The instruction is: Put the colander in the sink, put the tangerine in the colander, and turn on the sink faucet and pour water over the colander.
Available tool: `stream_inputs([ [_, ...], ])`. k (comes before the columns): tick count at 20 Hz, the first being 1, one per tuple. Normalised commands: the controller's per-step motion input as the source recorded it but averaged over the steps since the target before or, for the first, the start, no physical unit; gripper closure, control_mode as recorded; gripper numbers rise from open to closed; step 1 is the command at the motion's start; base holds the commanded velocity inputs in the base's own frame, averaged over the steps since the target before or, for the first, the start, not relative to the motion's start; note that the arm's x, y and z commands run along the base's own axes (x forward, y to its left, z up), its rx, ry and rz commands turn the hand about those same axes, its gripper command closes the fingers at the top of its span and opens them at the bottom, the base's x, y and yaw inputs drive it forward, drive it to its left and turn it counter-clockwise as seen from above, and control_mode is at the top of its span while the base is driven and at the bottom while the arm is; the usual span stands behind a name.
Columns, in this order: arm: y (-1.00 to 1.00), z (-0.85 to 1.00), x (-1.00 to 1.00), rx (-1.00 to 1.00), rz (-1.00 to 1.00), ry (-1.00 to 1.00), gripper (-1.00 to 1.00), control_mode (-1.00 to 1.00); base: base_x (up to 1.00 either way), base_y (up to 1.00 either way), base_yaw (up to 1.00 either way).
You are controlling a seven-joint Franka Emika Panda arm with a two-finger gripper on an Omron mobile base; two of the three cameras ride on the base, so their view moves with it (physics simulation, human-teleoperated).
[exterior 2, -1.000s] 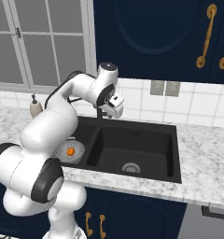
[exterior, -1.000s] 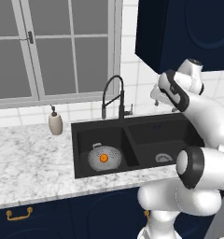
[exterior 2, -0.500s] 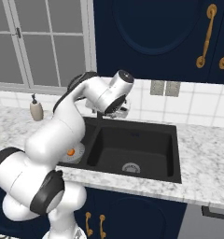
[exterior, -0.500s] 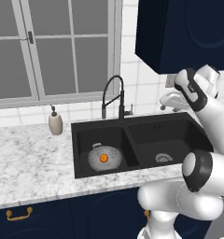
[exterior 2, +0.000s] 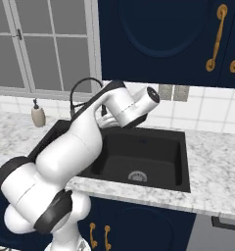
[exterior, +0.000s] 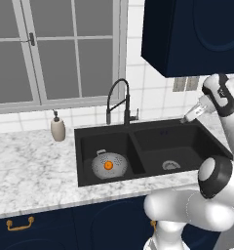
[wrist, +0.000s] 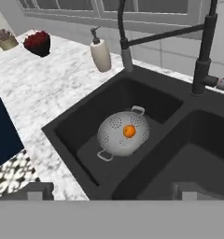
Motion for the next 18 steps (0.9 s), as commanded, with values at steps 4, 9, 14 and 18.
stream_inputs([
  [4, 0.0, -0.14, 0.0, 0.0, 0.4, -0.57, -1.0, -1.0, 0.0, 0.0, 0.0],
  [9, -0.1, -0.22, 0.03, 0.07, 0.32, -0.31, -1.0, -1.0, 0.0, 0.0, 0.0],
  [14, -0.06, -0.19, 0.15, 0.09, 0.23, -0.15, -1.0, -1.0, 0.0, 0.0, 0.0],
  [18, 0.0, -0.19, 0.28, 0.16, 0.08, -0.02, -1.0, -1.0, 0.0, 0.0, 0.0],
])
